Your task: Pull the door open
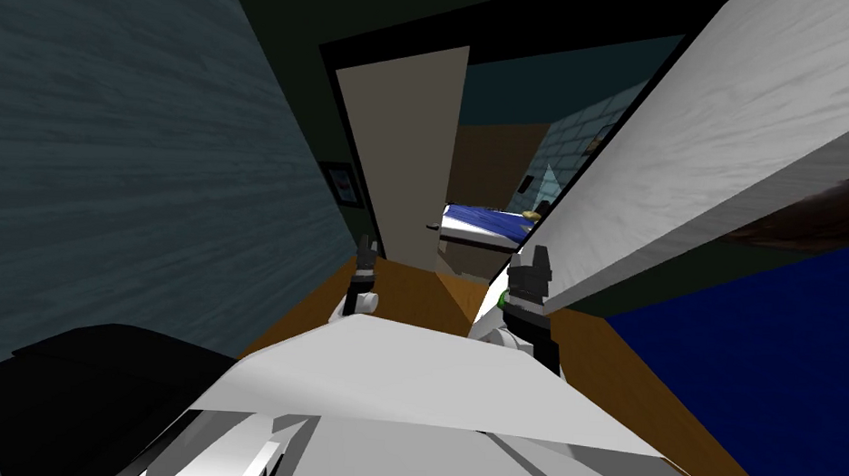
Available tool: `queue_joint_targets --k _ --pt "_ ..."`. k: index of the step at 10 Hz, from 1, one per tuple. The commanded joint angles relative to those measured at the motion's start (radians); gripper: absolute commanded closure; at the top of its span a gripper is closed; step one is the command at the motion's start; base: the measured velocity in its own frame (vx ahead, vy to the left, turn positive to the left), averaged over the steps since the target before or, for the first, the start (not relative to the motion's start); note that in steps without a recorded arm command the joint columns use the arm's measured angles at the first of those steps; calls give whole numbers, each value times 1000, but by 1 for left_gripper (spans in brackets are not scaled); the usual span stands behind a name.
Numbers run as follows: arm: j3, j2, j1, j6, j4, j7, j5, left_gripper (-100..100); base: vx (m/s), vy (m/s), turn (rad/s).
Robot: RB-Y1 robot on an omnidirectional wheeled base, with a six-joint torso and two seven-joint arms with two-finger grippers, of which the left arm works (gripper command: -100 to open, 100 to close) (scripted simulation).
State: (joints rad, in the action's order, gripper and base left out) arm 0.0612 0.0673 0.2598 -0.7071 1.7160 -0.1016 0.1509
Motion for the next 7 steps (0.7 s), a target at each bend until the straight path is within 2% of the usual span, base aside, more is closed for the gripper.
queue_joint_targets --k 1,3,4,7 --pt "0 3 -17 -4 -45 -6 7 -100 76 7 -68" --pt "1 5 -43 -11 -108 -14 17 -100 85 2 -64" --pt "1 5 -43 -11 -111 -14 17 -100 73 1 -16" --pt "2 9 -83 -23 -205 -26 32 -100 83 12 -57"
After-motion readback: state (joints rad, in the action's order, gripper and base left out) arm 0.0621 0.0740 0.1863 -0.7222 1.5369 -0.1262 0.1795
